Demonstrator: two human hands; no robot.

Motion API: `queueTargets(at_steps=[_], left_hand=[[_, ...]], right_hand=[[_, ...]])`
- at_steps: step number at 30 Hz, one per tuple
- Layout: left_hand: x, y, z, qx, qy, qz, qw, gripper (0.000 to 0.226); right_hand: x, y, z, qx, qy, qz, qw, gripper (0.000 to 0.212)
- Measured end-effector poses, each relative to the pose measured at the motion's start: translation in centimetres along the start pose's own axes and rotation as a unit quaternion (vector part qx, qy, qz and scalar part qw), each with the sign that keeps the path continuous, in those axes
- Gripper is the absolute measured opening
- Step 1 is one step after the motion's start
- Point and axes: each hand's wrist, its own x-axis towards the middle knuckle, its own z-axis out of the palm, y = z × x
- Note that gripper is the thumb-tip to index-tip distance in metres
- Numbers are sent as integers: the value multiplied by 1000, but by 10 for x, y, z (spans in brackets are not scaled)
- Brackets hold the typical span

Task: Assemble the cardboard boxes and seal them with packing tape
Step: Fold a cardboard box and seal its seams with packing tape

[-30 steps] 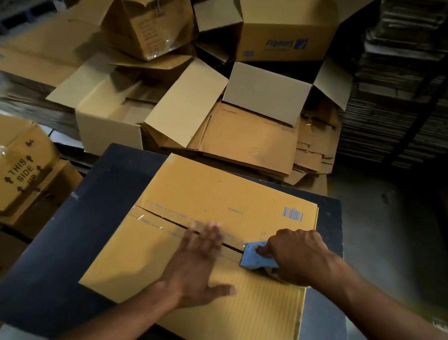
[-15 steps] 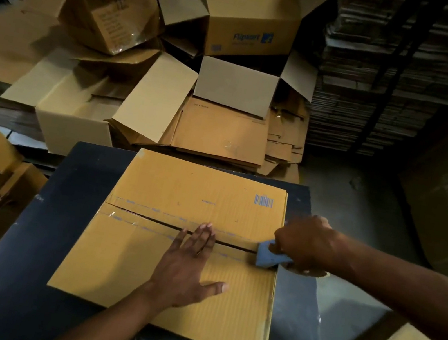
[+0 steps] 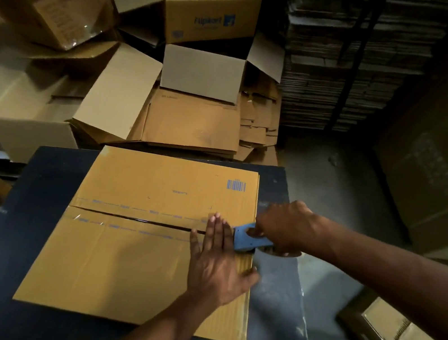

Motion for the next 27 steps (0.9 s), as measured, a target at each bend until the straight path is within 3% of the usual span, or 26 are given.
queueTargets(at_steps=[6, 14, 19, 21, 23, 25, 27], left_hand=[[1, -1, 5, 51, -6, 4, 999, 112], [2, -1, 6, 61, 0, 4, 998, 114], [2, 6, -8, 51, -40, -6, 998, 116], [3, 9, -18, 71, -14, 41, 997, 109], [7, 6, -26, 116, 17, 145, 983, 96], [17, -3, -31, 151, 17, 230, 961, 82], [28, -12, -36, 177, 6, 265, 948, 77]], right_hand=[[-20, 16, 25, 36, 34, 12, 999, 51], [-66, 49, 57, 83, -21, 59, 995, 55], [-50, 36, 67, 83, -33, 80, 993, 42], [-38, 33, 69, 106, -16, 87, 990, 33], [-23, 29, 72, 150, -6, 114, 982, 32], [-8, 23, 77, 176, -6, 129, 976, 31], [2, 20, 81, 189, -2, 127, 974, 30]])
